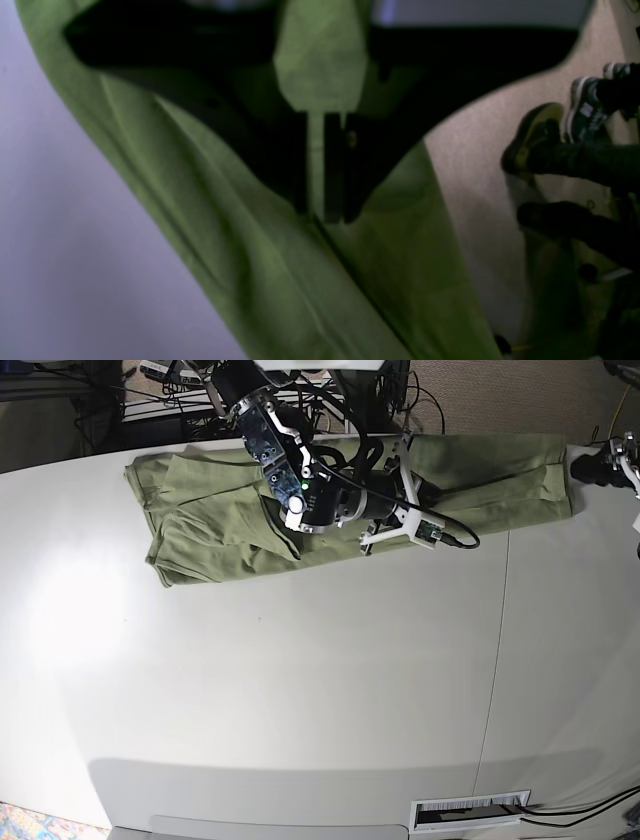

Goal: Fold the T-shirt properly

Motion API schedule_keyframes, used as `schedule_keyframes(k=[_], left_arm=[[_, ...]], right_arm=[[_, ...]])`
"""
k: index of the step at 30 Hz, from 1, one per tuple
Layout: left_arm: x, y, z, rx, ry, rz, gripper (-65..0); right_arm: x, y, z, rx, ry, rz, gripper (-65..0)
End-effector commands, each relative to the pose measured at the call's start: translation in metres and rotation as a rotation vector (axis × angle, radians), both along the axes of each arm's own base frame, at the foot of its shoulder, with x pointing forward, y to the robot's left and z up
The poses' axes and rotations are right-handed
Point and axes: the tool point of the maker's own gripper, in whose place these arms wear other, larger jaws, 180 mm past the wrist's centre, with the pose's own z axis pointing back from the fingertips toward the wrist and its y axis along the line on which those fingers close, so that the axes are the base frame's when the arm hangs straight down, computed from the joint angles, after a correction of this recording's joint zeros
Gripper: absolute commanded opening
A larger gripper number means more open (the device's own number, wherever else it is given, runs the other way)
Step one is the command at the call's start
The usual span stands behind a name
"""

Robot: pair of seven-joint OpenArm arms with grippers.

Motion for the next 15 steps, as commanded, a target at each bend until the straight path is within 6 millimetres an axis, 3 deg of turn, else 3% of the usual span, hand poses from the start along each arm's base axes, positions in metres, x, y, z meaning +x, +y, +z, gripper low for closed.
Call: schedule_keyframes(k=[1, 6, 15], left_arm=[[0.005, 0.000, 0.011, 0.009, -0.030, -0.025, -34.5], [0.004, -0.019, 0.017, -0.004, -0.075, -0.062, -34.5], [0.008, -0.027, 0.017, -0.021, -0.122, -0.086, -34.5]], right_arm=[[0.008, 0.009, 0.017, 0.060, -0.027, -0.003, -59.7], [0.017, 0.004, 0.018, 0.061, -0.034, -0.031, -59.7], [0.022, 0.000, 0.025, 0.116, 0.014, -0.065, -59.7]])
